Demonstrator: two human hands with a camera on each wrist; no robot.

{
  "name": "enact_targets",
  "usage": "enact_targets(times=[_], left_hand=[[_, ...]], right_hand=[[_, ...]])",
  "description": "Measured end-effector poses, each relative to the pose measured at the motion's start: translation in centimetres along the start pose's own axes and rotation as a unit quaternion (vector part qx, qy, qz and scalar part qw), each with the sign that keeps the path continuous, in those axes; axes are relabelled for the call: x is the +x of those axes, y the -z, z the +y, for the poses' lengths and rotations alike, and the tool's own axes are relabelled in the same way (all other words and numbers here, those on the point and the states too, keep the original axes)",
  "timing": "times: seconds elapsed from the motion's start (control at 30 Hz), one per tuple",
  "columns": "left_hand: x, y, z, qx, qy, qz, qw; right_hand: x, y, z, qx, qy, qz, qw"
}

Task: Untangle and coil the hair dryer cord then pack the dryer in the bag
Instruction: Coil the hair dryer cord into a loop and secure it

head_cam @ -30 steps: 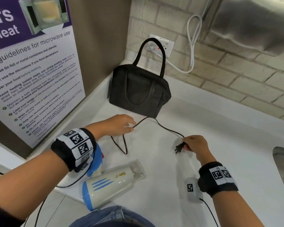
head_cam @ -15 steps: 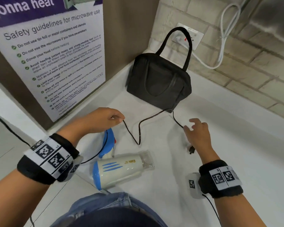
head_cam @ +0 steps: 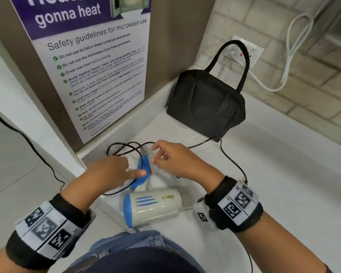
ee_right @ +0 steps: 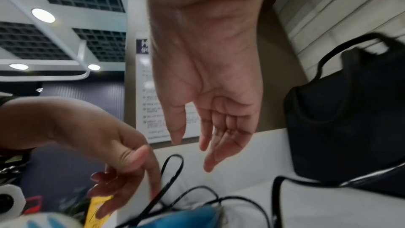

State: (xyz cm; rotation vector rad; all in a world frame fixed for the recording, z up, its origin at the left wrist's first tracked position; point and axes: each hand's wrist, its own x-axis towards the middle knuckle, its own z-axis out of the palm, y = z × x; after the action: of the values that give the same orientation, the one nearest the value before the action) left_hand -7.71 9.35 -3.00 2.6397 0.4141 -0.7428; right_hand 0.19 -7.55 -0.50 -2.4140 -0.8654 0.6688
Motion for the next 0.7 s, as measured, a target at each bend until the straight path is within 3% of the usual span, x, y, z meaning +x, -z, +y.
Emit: enact_targets(times=[0.13,0.23,0.3,0.4,0.47,0.53,0.63,0.7], left_hand=[[0.1,-2.4,0.5,-0.059,-0.077,-0.013,0.995],[-0.1,-2.9,0.6,-0.109,-0.094,0.009,0.990],[-0.1,-2.9,-0.1,-0.137,-0.099,0.014,0.986],[-0.9,-2.0,-0.8,-0.201,-0.120,0.006,0.972],[-1.5,-1.0,-0.8,-0.264,-0.154,0.009,0.952],[-1.9,-0.2,-0.8,-0.278,-0.176,-0.035,0.944],[-1.1,0.5,-1.0,-0.230,-0.160,-0.107,0.954],[0.7,0.6,-0.9,-0.178,-0.121,-0.030,0.976]], right_hand=[[1.8,-1.7,-0.9,0.027,-0.008,-0.041,0.999],[2.6,-2.3,-1.3,0.028,0.006,-0.023,0.999],[2.9,-1.8,-1.1,0.027,0.011,0.013,0.999],[2.5,0.5,-0.5,0.109,-0.015,0.089,0.990],[1.7,2.8,0.1,0.180,-0.037,0.156,0.970],[0.7,4.9,0.9,0.242,-0.047,0.218,0.944],[-0.6,7.1,2.0,0.287,-0.047,0.286,0.913],[-1.5,8.1,2.5,0.305,-0.040,0.310,0.900]])
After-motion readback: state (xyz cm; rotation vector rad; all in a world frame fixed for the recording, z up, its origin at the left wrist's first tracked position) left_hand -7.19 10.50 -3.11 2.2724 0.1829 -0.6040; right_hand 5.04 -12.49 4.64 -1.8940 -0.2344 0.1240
